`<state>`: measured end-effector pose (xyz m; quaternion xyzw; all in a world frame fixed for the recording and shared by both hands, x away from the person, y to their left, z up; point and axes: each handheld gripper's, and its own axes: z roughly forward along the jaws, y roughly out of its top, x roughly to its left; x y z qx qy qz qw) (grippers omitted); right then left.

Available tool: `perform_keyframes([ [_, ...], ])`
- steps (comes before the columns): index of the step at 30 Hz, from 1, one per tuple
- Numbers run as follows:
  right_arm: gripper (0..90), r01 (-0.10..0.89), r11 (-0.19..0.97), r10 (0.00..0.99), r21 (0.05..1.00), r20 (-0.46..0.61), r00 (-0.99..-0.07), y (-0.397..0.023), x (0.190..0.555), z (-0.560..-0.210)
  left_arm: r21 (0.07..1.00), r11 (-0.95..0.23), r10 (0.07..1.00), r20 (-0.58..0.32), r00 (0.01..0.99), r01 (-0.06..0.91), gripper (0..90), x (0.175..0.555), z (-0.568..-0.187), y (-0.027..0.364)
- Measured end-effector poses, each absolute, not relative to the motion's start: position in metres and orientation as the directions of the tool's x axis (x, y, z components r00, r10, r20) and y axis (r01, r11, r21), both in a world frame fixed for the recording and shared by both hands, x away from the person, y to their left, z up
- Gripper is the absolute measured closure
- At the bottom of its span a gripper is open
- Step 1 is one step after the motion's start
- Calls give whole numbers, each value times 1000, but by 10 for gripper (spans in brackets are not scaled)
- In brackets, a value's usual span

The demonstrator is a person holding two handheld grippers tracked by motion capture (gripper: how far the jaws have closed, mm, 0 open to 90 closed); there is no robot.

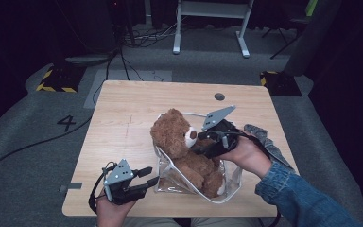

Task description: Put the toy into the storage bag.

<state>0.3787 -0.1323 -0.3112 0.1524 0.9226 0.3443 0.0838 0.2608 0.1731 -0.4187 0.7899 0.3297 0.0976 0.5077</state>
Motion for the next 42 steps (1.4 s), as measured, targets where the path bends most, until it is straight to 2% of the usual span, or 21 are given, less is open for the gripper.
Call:
perform_keyframes([
  [4,413,220,633,377,742,-47,-925,-156,377,-290,859,-269,639,-180,748,437,537,261,-420,178],
  [8,405,235,574,431,785,-45,-901,-179,376,-275,851,-265,667,-178,724,453,518,262,-421,186],
  [21,396,310,461,575,831,-14,-818,-256,375,-267,789,-305,782,-114,613,534,484,270,-426,212],
  [27,390,349,435,632,830,-6,-775,-290,371,-275,749,-301,818,-114,563,590,473,273,-434,221],
  [32,382,406,419,684,812,12,-729,-320,371,-288,665,-317,858,-102,504,676,458,279,-443,225],
  [38,363,456,423,724,783,10,-690,-347,370,-310,651,-309,867,-105,486,693,418,282,-453,233],
  [42,366,481,429,733,765,17,-680,-360,365,-337,627,-359,861,-64,505,692,405,284,-462,234],
])
